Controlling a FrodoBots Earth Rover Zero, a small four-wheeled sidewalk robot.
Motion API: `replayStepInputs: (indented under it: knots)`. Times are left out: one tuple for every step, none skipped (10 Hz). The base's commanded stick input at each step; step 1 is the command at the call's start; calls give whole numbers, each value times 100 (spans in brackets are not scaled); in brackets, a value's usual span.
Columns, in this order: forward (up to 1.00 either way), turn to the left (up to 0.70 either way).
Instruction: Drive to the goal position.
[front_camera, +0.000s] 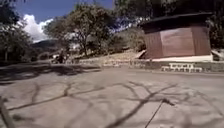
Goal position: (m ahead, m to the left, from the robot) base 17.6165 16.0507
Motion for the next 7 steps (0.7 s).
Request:
replayStepInputs:
  knots:
    - [70, 27]
    - [70, 27]
    - [70, 27]
    - [70, 27]
    - [70, 27]
    - [70, 27]
    - [70, 27]
